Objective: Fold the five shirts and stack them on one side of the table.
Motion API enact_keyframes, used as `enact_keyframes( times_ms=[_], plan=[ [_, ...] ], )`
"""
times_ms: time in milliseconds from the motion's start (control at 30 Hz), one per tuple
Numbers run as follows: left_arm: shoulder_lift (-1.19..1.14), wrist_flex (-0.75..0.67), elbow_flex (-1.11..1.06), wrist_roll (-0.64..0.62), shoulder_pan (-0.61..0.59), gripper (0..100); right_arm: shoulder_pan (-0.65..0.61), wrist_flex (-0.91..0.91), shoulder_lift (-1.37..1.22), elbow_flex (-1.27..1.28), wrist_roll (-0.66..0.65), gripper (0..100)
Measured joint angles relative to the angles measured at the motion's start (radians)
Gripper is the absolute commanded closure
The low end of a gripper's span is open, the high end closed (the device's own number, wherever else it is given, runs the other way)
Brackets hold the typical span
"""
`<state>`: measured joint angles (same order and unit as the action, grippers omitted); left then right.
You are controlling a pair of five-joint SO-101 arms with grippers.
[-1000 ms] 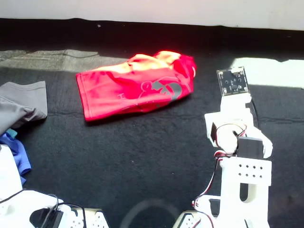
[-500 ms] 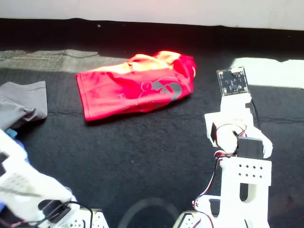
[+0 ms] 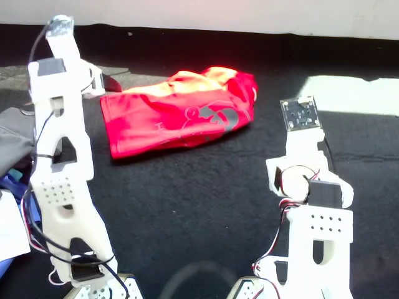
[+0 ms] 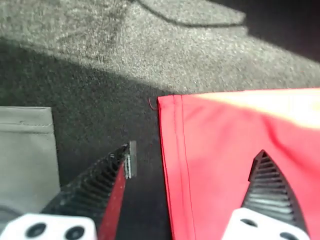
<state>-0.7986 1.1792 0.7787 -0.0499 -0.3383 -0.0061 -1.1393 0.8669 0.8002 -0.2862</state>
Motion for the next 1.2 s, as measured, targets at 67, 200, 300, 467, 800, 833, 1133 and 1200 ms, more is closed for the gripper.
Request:
enact_keyframes(
  times_ms=[67,200,300,467,800,833,1133,1200],
  plan=[
    [-0.061,-0.072,0.0,-0.032,0.0,65,0.0,-0.002,0.0,0.0,0.0,72.0],
    [-0.144,-0.166,0.0,-0.048,0.0,65,0.0,-0.002,0.0,0.0,0.0,72.0],
    [-0.178,-0.198,0.0,-0.048,0.008,71,0.0,-0.002,0.0,0.0,0.0,72.0],
    [-0.235,-0.193,0.055,0.035,0.054,100,0.0,-0.002,0.0,0.0,0.0,72.0],
    [-0.285,0.074,0.342,0.091,0.147,99,0.0,-0.002,0.0,0.0,0.0,72.0],
    [-0.285,0.12,0.384,0.091,0.15,99,0.0,-0.002,0.0,0.0,0.0,72.0],
    [-0.275,0.575,0.818,0.092,0.198,99,0.0,0.063,0.0,0.0,0.0,72.0],
    [-0.232,0.595,0.793,0.092,0.192,99,0.0,0.081,0.0,0.0,0.0,72.0]
  ],
)
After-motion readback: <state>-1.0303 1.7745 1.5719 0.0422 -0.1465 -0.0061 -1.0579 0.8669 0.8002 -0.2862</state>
